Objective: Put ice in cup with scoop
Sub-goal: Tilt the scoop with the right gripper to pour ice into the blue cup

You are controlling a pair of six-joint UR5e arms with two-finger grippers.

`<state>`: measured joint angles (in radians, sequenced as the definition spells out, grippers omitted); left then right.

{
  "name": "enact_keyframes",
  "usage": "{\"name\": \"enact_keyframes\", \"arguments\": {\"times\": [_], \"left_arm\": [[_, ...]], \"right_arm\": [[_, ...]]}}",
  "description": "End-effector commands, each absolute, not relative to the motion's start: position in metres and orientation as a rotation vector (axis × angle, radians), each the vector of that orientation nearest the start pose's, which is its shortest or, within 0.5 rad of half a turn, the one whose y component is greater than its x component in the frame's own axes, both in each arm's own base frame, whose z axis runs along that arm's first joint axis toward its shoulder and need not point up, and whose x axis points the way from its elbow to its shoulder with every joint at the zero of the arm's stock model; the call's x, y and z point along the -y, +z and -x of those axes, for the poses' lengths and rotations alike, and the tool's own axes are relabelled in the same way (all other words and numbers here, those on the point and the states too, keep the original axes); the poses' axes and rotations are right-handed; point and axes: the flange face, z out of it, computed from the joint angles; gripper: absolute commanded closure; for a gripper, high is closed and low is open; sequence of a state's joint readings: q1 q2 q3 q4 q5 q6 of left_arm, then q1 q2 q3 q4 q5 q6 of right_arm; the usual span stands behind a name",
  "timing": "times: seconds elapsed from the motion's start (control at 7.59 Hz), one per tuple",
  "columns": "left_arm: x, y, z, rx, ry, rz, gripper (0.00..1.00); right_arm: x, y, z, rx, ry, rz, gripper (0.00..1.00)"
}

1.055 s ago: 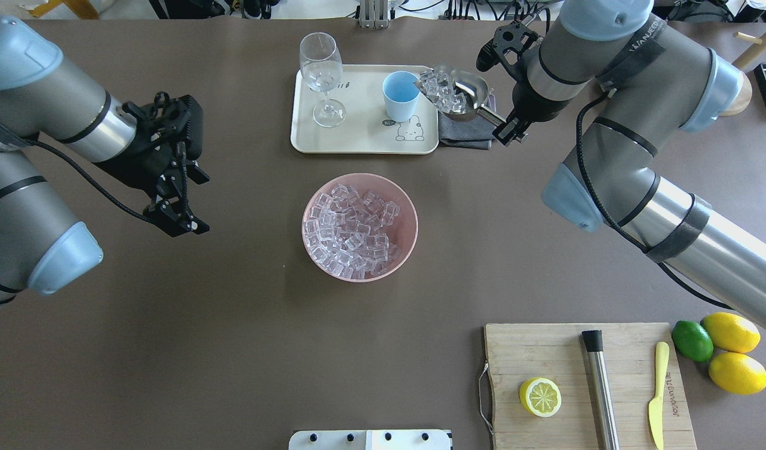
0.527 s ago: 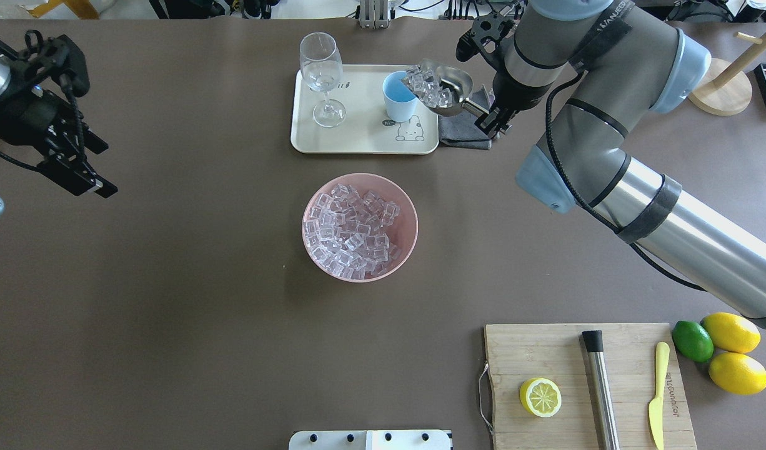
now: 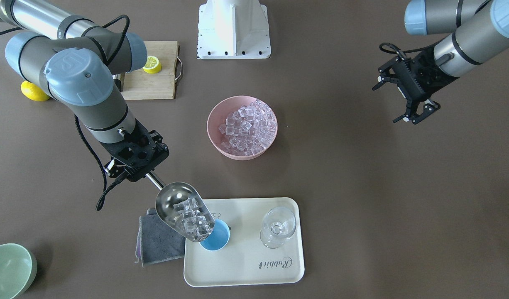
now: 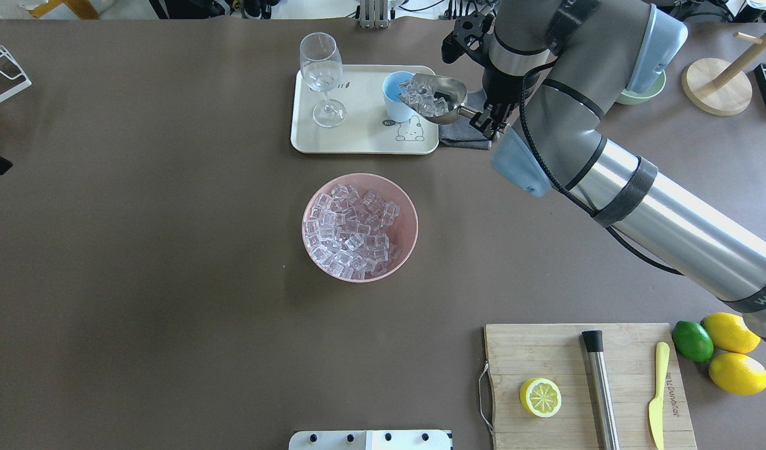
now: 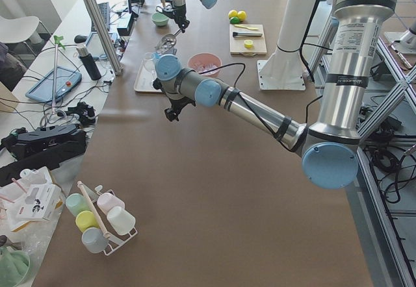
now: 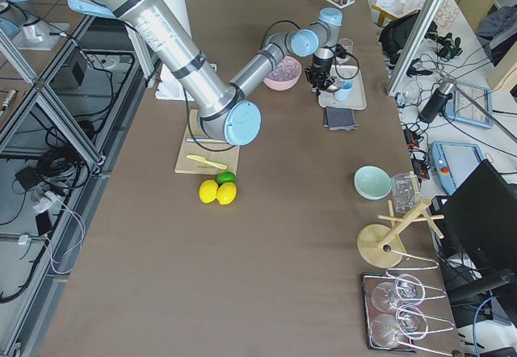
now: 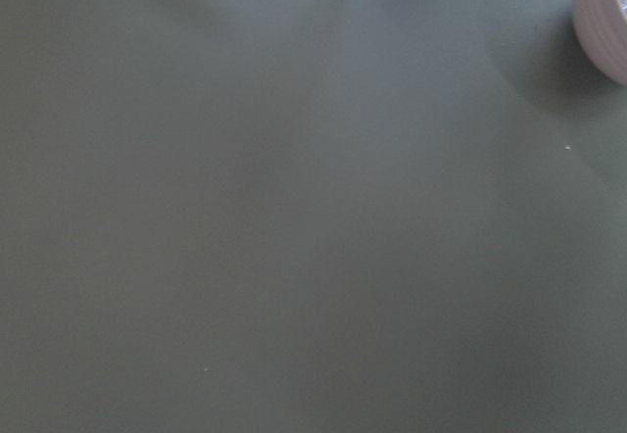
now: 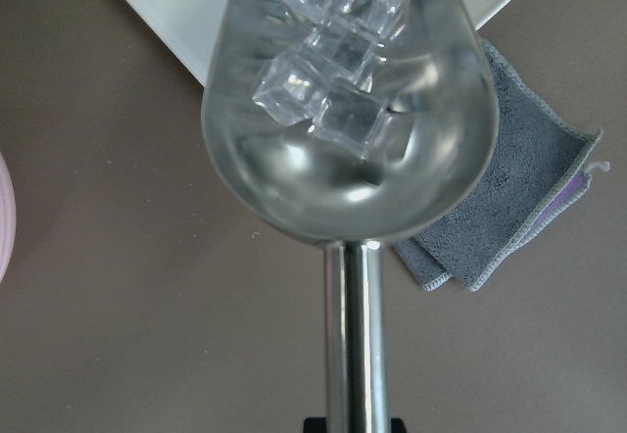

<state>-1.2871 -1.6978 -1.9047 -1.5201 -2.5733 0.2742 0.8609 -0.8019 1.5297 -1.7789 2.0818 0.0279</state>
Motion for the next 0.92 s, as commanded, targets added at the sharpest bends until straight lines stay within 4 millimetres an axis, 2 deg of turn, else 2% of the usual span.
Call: {"name": "enact_keyframes", "arguments": {"times": [0.0, 0.13, 0.26, 0.53, 0.66, 0.79], "left_arm": [[0.507, 0.482, -0.02, -0.992, 0.509, -0.324, 0.01], [0.506, 0.504, 0.012, -0.981, 0.429, -0.312, 0.01], [0.504, 0.52, 0.036, -0.976, 0.37, -0.305, 0.01], [0.472, 0.581, 0.052, -0.982, 0.282, -0.209, 0.01], [0.46, 0.597, 0.061, -0.974, 0.248, -0.187, 0.01], [0.465, 0.599, 0.072, -0.871, 0.244, -0.19, 0.01]], "right_arm": [[0.605, 0.22, 0.396, 0.641, -0.824, -0.254, 1.0], [0.608, 0.215, 0.392, 0.632, -0.833, -0.242, 1.0], [0.611, 0.213, 0.391, 0.626, -0.834, -0.237, 1.0], [0.628, 0.208, 0.389, 0.616, -0.829, -0.225, 1.0], [0.635, 0.204, 0.392, 0.612, -0.832, -0.217, 1.0], [0.637, 0.203, 0.393, 0.605, -0.84, -0.205, 1.0]]}}
